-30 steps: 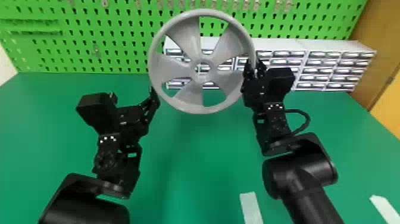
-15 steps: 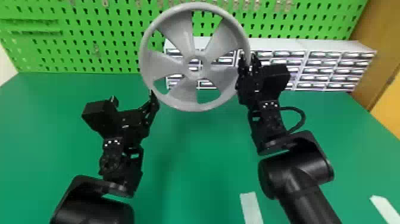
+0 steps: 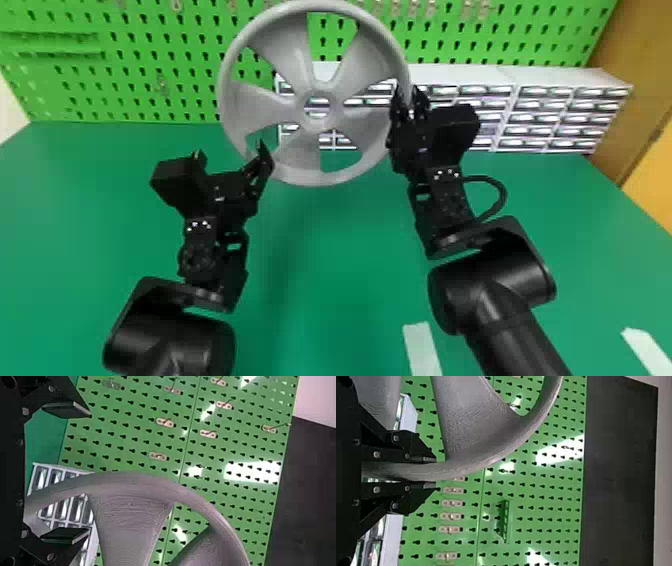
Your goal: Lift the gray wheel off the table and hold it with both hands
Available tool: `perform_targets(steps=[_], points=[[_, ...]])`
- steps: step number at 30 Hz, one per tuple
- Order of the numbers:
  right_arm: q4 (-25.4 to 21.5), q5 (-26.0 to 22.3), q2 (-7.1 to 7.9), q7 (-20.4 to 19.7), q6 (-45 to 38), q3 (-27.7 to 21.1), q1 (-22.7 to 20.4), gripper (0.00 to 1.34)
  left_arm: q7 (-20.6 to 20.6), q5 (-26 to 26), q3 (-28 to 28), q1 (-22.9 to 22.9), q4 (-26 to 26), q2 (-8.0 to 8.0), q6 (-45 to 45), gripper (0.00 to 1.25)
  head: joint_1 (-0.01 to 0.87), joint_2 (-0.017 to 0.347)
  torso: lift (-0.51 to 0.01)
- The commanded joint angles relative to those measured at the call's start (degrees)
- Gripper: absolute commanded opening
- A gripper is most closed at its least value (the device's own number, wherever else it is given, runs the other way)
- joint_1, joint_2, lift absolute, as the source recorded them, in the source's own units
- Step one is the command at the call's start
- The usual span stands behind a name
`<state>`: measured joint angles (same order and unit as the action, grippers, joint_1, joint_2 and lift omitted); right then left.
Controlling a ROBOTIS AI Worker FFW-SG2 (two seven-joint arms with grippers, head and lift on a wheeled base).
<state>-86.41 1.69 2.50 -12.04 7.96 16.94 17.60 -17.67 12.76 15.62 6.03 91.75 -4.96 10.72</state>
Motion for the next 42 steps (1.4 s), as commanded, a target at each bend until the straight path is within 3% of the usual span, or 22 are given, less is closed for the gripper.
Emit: perform_targets(steps=[1,9,30,42], points=[[-0.2,0.0,0.05,0.0,-0.3,0.2,0.2,0.31,0.0,0.4,0.8,1.6,-2.0,0.04,1.2,1.02,0.711,0.015,-0.098],[-0.2,0.0,0.05,0.0,-0.3,0.5,0.2,0.31,-2.1,0.7,2.0,3.5,-4.7,0.12,3.2,1.02,0.711,0.015,-0.098],[-0.4,0.0,0.13,0.0,-0.3,0.3,0.4,0.31,-3.1,1.1,2.0,3.6,-5.8,0.12,4.0,0.99,0.711,0.015,-0.098],[-0.5,0.0,0.22,0.0,-0.3,0.4,0.4,0.31,-3.8,1.4,2.2,3.9,-5.9,0.12,3.5,0.67,0.711,0.015,-0.098]])
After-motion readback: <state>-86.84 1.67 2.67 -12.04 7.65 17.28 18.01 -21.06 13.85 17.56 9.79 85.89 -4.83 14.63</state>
